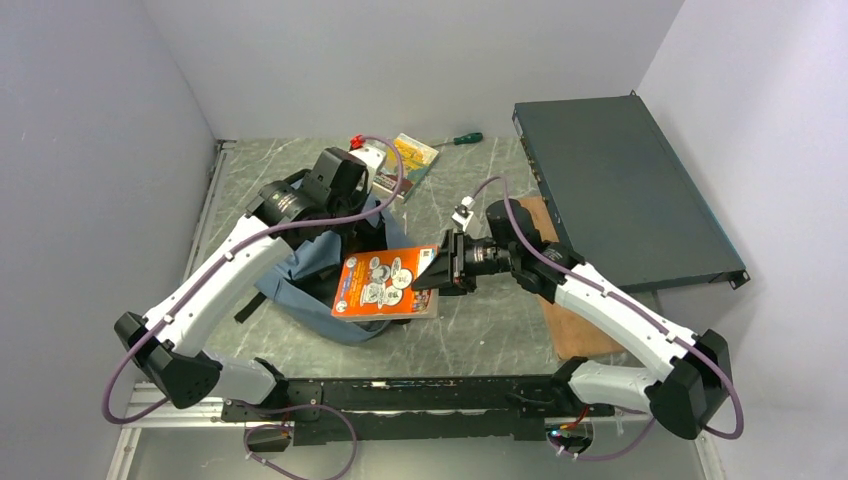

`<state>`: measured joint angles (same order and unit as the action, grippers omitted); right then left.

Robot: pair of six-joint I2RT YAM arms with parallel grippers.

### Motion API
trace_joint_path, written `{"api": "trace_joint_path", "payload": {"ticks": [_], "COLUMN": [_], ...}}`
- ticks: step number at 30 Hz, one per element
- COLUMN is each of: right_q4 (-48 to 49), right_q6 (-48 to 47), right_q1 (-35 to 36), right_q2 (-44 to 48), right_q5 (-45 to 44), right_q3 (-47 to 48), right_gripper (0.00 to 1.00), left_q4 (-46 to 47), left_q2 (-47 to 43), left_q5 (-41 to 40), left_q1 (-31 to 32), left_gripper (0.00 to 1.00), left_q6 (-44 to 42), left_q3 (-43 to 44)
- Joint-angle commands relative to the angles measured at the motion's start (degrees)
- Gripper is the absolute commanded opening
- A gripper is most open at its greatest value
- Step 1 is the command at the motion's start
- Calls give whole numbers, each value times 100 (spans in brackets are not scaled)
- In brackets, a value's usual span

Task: Pack the student bag
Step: Place the book in the student bag.

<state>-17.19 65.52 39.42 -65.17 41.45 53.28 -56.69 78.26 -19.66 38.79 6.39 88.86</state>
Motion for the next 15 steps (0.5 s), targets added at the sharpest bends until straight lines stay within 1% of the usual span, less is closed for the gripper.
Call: {"api": "trace_joint_path", "payload": {"ticks": [1,5,6,9,12,15], "right_q4": [-183,-1330,-1383,-434,1120,2640], "right_q6": [-708,-1829,-1956,-1573,-687,104], "right_q1": [-6,-5,-10,-4,11,132], "right_q2": [-140,-503,-509,-378,-343,-554], "right_q5": [-180,-689,-798,-879,-1000,-1616], "right_q3": [464,960,957,562,-19,-422], "right_gripper": [0,0,0,0,0,0], "left_q4": [157,-209,-266,-454,-664,-646], "left_q2": [-293,-398,-424,-416,-265,-134], "left_q5": [689,1037,1120,1565,1773,1993], "left_q1": [-7,-6,-3,-4,-5,-26], "left_gripper": [0,0,0,0,0,0], "left_q6": [-524,-897,-962,-1076,-1045,-828], "left_q3": [443,467,474,547,667,660]}}
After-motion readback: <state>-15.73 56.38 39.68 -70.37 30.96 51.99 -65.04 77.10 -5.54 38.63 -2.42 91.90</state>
